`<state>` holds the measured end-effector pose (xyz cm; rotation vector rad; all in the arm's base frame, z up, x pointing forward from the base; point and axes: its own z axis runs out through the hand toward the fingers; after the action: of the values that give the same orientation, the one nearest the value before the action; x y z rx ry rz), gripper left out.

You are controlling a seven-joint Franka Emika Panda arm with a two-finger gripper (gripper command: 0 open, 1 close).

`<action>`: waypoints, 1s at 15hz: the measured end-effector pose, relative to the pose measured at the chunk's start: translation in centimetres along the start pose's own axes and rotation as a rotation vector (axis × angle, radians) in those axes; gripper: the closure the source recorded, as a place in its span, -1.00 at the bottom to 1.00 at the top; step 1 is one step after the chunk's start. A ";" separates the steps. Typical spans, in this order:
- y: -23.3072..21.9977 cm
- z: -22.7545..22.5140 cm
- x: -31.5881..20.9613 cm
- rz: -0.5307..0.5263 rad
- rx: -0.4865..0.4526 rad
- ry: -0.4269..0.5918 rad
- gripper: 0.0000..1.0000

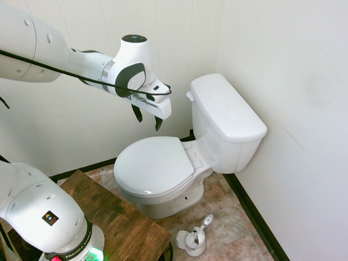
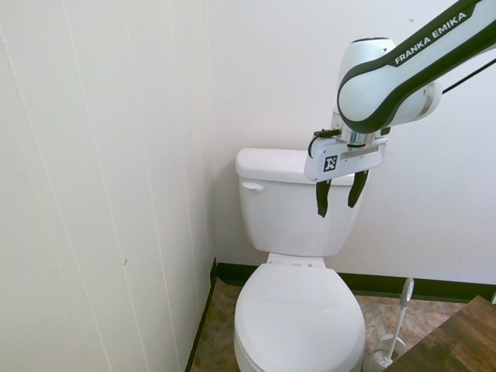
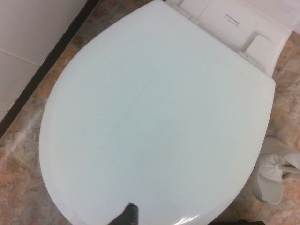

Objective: Flush the toilet

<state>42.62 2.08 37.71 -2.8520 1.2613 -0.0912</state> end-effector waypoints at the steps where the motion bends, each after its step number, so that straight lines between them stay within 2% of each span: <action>1: -0.1 0.0 0.0 0.000 -0.001 -0.001 -1.00; 3: -0.6 0.1 0.0 -0.004 0.000 -0.004 -1.00; 6: -4.3 -0.1 -0.2 0.007 0.019 0.004 -1.00; 11: -12.0 3.1 3.2 0.178 0.081 0.095 -1.00; 15: -17.9 4.9 6.9 0.263 0.102 0.145 -1.00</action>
<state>60.72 9.00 33.91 -2.6084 1.5961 -0.3509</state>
